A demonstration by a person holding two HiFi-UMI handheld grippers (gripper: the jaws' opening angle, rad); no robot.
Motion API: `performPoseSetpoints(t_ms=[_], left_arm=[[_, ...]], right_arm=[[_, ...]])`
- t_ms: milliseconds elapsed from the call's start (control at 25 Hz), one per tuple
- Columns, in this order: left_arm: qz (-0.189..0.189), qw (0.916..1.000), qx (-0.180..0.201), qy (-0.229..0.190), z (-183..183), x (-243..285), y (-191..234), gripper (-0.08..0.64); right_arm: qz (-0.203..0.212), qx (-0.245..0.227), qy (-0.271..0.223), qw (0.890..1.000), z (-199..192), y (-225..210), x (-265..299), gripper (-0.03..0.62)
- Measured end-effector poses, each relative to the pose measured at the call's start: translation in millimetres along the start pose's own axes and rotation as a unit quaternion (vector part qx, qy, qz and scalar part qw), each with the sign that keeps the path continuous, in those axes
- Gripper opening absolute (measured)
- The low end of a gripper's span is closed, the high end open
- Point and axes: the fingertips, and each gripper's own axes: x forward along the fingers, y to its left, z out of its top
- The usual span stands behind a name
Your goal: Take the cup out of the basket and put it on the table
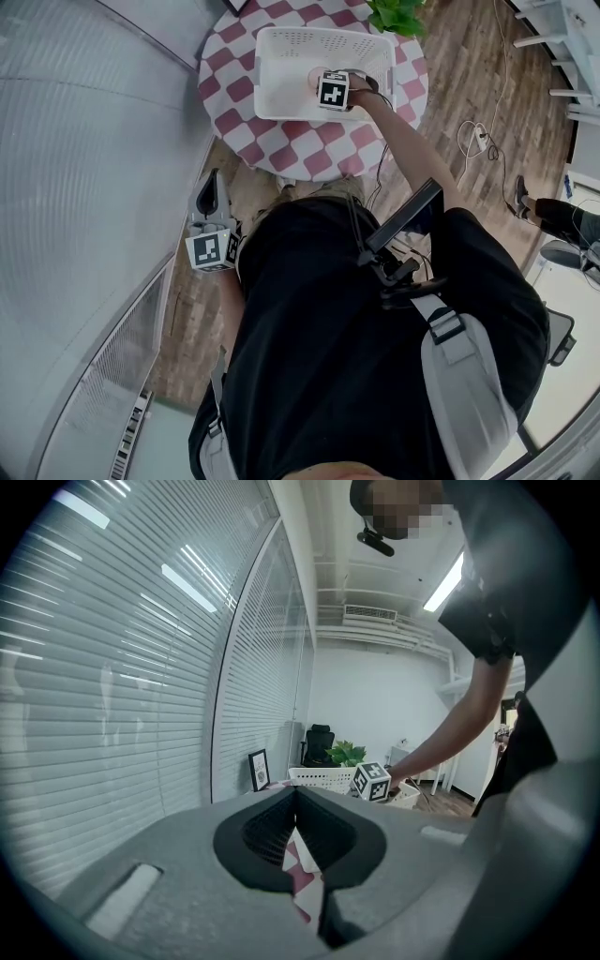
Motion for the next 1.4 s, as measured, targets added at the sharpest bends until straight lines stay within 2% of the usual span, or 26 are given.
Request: performPoseSetpoints(t_ms=[760, 1400], left_arm=[[-0.009, 0.9999, 0.001, -0.006, -1, 2, -1, 0.005], [-0.018, 0.9997, 0.006, -0.012, 2, 6, 0, 0.005]], right_arm=[[-0.014, 0.051, -0.044, 0.998, 10, -10, -21, 0.026], [-0.053, 0.061, -0.086, 0.993, 31, -26, -55, 0.026]])
